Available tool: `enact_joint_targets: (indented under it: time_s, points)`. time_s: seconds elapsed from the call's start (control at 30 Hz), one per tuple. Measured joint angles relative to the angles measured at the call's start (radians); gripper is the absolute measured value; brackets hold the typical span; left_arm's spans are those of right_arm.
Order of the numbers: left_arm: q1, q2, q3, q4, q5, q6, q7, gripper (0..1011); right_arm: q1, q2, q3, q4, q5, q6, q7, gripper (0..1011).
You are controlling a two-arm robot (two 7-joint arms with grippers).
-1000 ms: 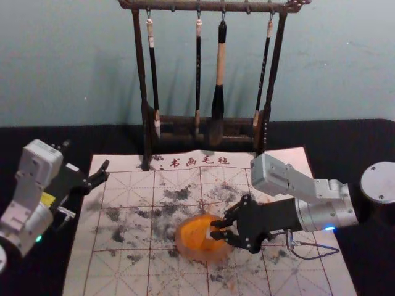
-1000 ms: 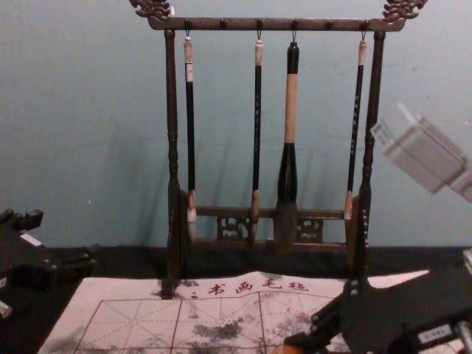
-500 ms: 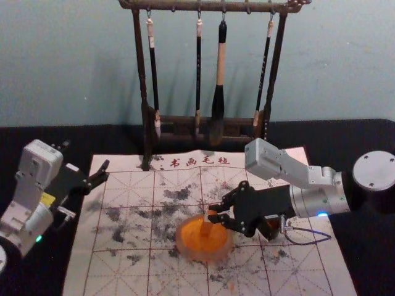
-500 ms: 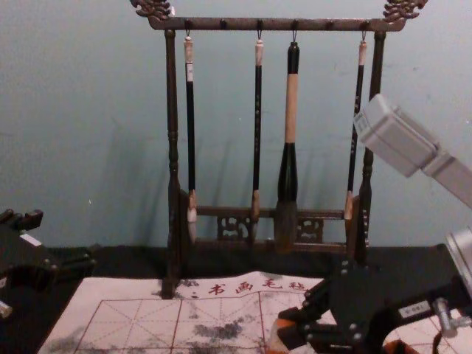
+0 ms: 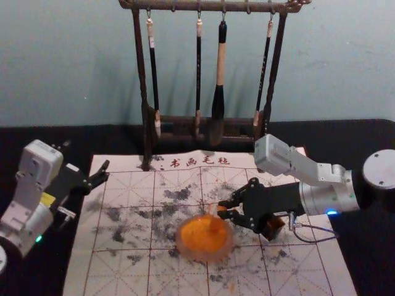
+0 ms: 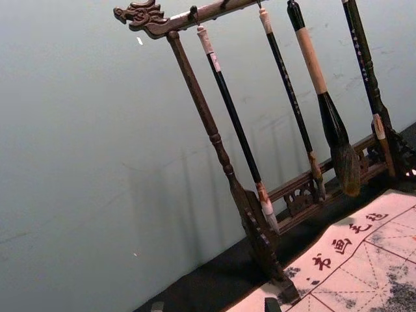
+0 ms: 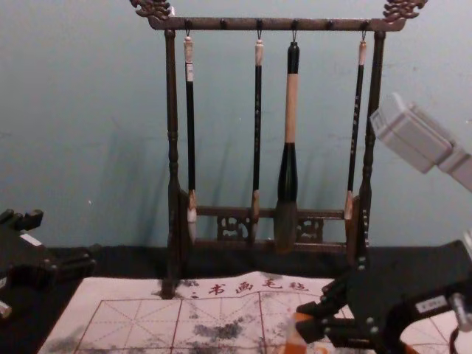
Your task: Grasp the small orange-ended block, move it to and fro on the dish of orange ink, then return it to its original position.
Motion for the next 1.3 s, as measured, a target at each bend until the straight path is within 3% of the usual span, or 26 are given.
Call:
enact_joint_targets:
  time_s: [0.67, 1.3]
  points:
    - [0.0, 0.0, 0.0, 0.0, 0.0, 0.0, 0.0, 1001, -0.061, 0.067, 0.013, -0.098, 0.034, 0.0, 0.02, 104]
    - [0.0, 0.0, 0.0, 0.0, 0.0, 0.0, 0.0, 1001, -0.047, 0.04, -0.013, -0.092, 0.029, 0.0, 0.029, 104]
